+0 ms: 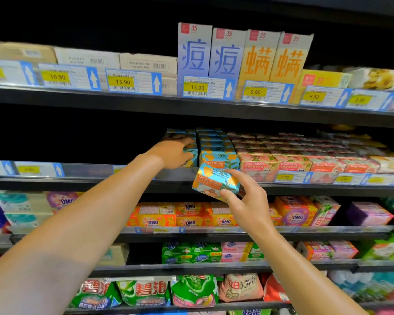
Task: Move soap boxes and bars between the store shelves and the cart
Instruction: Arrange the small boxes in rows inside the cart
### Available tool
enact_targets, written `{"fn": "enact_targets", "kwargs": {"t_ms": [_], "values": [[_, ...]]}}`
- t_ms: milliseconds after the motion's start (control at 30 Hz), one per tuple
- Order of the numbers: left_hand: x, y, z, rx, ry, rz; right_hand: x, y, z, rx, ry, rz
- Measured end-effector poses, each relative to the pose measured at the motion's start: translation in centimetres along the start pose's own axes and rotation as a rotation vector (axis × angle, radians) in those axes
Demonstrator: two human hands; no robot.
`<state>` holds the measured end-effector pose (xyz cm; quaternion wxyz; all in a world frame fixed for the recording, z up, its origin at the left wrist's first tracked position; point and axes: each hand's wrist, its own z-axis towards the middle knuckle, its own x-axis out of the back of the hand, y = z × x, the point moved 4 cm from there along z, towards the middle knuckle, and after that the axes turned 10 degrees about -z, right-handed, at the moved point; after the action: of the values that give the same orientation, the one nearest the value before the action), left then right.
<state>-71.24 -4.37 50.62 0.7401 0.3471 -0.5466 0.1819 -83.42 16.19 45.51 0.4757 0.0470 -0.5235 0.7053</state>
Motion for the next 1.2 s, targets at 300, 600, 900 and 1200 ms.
{"fn": "enact_targets", "kwargs": {"t_ms": [300,600,900,1200], "values": [[0.0,-0.8,1.0,-0.092,-0.013,-0.034,-0.4,-0.3,-0.1,-0.015,0.042,-0.019],[-0.1,-0.6,0.7,-0.105,-0.022,-0.044,-0.7,-1.6,-0.5,0.013,0.074,-0.033],[3.4,1.0,-6.1,-0.262,0.26,-0.666,-0.7,-4.1,0.5,0.097,0.07,-0.074],[4.6,-0.8,-8.5,-0.263,0.468,-0.475,-1.9,-5.5,2.5,0.113,0.119,-0.216]]}}
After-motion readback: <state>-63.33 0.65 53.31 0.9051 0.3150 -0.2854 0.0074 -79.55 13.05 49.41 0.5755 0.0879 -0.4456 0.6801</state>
